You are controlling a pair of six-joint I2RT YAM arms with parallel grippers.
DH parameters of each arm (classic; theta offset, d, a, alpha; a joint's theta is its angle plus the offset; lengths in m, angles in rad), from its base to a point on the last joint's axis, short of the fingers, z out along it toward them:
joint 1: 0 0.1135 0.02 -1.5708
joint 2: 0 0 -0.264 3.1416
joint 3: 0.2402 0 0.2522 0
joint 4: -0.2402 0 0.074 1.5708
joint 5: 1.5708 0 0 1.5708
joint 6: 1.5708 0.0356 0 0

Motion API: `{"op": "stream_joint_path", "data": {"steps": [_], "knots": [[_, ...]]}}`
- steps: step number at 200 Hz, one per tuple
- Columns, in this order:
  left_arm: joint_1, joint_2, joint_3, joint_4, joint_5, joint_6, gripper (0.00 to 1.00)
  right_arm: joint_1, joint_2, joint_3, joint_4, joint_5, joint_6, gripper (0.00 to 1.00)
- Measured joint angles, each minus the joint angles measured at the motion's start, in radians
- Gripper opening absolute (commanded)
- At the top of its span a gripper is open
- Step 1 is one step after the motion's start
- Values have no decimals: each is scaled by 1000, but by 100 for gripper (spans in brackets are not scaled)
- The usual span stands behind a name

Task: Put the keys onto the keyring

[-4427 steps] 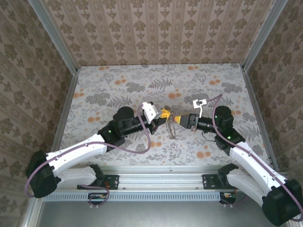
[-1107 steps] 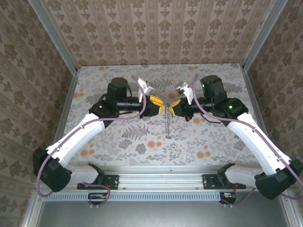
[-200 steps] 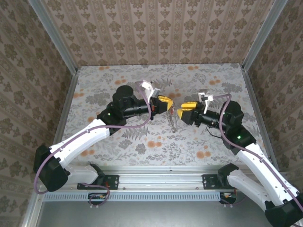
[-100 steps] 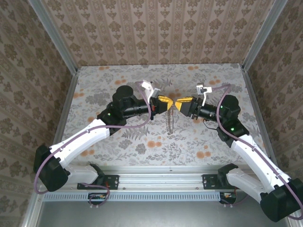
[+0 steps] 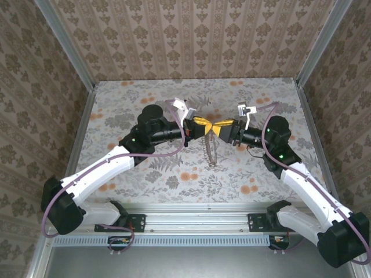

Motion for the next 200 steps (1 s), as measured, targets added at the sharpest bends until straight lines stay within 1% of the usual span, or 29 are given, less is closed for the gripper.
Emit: {"op": "stream_joint_path", "data": {"steps": [34, 62, 102, 113, 130, 140, 155, 200], "knots": [[-3, 0, 0, 0, 0, 0, 0, 0, 5, 0, 18, -11, 5, 30], [-4, 0, 0, 0, 0, 0, 0, 0, 5, 0, 32, -18, 11, 25], [-4, 1, 0, 1, 0, 0, 0, 0, 5, 0, 47, -23, 23, 15], [-3, 1, 0, 1, -1, 0, 0, 0, 5, 0, 52, -26, 26, 14], [-3, 1, 0, 1, -5, 0, 0, 0, 5, 0, 55, -35, 24, 7], [-3, 1, 0, 1, -8, 0, 0, -3, 6, 0, 57, -42, 27, 5], [-3, 1, 0, 1, -11, 0, 0, -4, 6, 0, 58, -45, 27, 0], [-3, 6, 0, 4, -12, 0, 0, -4, 7, -2, 58, -45, 28, 0]]}}
